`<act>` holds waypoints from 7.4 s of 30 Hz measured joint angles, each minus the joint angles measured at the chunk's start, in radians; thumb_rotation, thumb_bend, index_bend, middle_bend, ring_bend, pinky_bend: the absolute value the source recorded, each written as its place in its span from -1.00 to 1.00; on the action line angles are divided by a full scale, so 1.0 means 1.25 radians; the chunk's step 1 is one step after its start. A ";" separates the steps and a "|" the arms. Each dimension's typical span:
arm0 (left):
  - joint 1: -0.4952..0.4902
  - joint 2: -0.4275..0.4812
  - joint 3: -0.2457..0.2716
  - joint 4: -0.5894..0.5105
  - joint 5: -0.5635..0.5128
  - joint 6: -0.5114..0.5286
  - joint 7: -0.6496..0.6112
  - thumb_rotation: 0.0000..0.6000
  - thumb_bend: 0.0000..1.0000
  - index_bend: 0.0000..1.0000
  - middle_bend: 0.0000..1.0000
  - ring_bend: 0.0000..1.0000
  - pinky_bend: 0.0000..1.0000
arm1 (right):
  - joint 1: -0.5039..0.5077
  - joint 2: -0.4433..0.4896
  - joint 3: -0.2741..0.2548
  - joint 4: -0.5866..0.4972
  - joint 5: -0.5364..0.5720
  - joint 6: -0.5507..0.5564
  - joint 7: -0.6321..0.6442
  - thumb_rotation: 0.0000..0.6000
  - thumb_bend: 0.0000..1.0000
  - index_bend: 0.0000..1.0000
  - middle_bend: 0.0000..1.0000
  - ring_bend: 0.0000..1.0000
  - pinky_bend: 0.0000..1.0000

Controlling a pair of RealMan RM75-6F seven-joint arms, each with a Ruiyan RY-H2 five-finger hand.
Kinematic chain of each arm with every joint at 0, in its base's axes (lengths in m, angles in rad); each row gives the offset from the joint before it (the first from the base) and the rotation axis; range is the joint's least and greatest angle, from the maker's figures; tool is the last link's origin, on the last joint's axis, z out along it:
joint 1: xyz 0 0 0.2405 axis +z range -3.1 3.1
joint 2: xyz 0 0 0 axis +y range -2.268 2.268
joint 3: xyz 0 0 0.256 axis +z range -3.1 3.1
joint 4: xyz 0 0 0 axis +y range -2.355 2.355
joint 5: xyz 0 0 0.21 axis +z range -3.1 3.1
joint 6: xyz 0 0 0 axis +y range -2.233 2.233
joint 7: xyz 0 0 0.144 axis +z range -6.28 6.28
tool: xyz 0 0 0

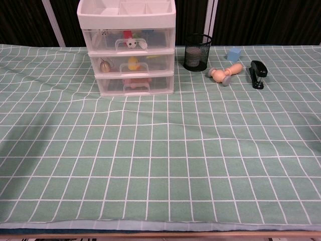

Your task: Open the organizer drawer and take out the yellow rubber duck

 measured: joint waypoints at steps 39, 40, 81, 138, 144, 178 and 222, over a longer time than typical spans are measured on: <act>-0.130 -0.134 -0.167 -0.074 -0.138 -0.090 -0.076 1.00 -0.04 -0.80 0.91 0.91 0.99 | 0.005 -0.001 0.010 -0.007 0.035 -0.024 0.023 1.00 -1.00 -1.00 -1.00 -1.00 -0.56; -0.140 -0.144 -0.177 -0.078 -0.162 -0.102 -0.076 1.00 -0.03 -0.80 0.92 0.92 1.00 | 0.006 -0.001 0.009 -0.008 0.035 -0.025 0.024 1.00 -1.00 -1.00 -1.00 -1.00 -0.56; -0.564 -0.578 -0.487 0.333 -0.679 -0.359 -0.243 1.00 0.00 -0.77 0.99 0.99 1.00 | 0.011 0.019 0.016 -0.047 0.082 -0.068 0.089 1.00 -0.97 -1.00 -1.00 -1.00 -0.56; -0.605 -0.573 -0.476 0.373 -0.692 -0.405 -0.313 1.00 0.00 -0.39 1.00 1.00 1.00 | 0.008 0.025 0.021 -0.059 0.098 -0.078 0.091 1.00 -0.95 -1.00 -1.00 -1.00 -0.56; -0.591 -0.556 -0.463 0.334 -0.696 -0.396 -0.306 1.00 0.00 -0.39 1.00 1.00 1.00 | 0.007 0.025 0.020 -0.060 0.096 -0.075 0.090 1.00 -0.94 -1.00 -1.00 -1.00 -0.56; -0.583 -0.403 -0.321 0.199 -0.468 -0.268 -0.091 1.00 0.00 -0.45 1.00 1.00 1.00 | 0.006 0.028 0.022 -0.066 0.102 -0.079 0.098 1.00 -0.94 -1.00 -1.00 -1.00 -0.56; -0.537 -0.331 -0.285 0.161 -0.555 -0.249 -0.025 1.00 0.00 -0.40 1.00 1.00 1.00 | 0.006 0.030 0.022 -0.072 0.108 -0.088 0.095 1.00 -0.93 -1.00 -1.00 -1.00 -0.56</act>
